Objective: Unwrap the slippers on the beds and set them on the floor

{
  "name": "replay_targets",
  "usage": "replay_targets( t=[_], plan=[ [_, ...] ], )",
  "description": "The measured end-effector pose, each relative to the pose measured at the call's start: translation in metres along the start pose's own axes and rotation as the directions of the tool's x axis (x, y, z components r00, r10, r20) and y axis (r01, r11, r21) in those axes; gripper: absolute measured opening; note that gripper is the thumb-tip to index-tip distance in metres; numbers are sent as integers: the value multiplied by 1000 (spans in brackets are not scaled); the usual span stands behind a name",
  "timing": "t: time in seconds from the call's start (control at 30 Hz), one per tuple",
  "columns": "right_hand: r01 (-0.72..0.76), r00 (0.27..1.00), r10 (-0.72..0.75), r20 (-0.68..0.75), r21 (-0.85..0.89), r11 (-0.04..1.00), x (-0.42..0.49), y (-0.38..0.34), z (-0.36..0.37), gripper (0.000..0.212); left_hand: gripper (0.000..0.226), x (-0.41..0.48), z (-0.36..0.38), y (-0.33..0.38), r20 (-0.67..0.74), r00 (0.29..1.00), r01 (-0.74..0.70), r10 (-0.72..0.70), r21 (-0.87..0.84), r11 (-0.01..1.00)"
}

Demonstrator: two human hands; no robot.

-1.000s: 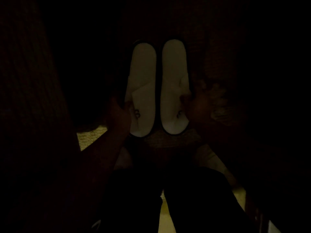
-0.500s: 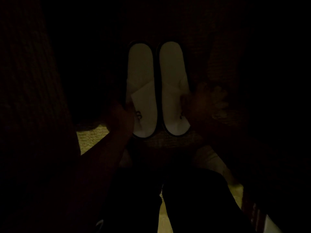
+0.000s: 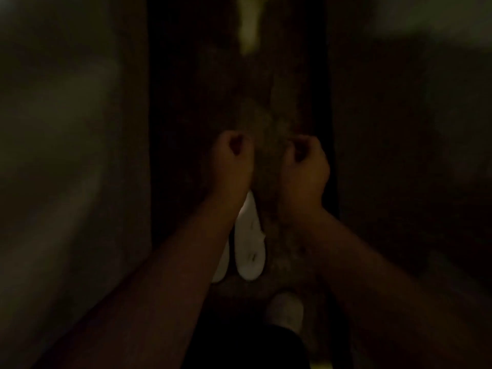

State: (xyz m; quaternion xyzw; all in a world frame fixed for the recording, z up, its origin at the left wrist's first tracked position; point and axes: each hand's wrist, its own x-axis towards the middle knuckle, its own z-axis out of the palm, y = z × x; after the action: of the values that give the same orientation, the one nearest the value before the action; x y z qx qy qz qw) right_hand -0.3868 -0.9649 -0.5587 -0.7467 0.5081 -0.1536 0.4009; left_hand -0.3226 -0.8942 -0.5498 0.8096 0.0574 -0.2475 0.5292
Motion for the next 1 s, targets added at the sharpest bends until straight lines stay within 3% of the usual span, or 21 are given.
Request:
replay_targets(
  t=[0.13,0.23,0.37,0.47,0.57,0.7,0.83,1.0],
  plan=[
    [283,947,-231,-225,233,930,49,-212,-106,12,18,-17,-58,219,-2,952,-301,306,-182,936],
    [483,862,-360,-356,369,794,33,-376,-212,6,22,-76,-124,392,8,847,-508,532,-284,813],
    [734,678,-545,-493,424,531,-28,-570,-369,17,19,-205,-229,607,30,563,-789,826,-277,548],
    [853,506,-640,-578,449,268,-94,-679,-486,24,16,-320,-317,720,-54,380,-899,923,-257,355],
    [880,414,-665,-622,461,118,-166,-736,-572,26,16,-431,-388,774,-105,275,-950,956,-183,253],
    [899,328,-699,-635,436,26,-232,-764,-631,23,14,-529,-445,788,-78,197,-978,977,-81,190],
    [888,308,-721,-621,459,-16,-260,-777,-648,18,15,-565,-479,780,-104,210,-977,972,10,212],
    [872,345,-772,-534,487,52,-303,-775,-636,20,13,-583,-518,758,-180,225,-967,958,78,242]
  ],
)
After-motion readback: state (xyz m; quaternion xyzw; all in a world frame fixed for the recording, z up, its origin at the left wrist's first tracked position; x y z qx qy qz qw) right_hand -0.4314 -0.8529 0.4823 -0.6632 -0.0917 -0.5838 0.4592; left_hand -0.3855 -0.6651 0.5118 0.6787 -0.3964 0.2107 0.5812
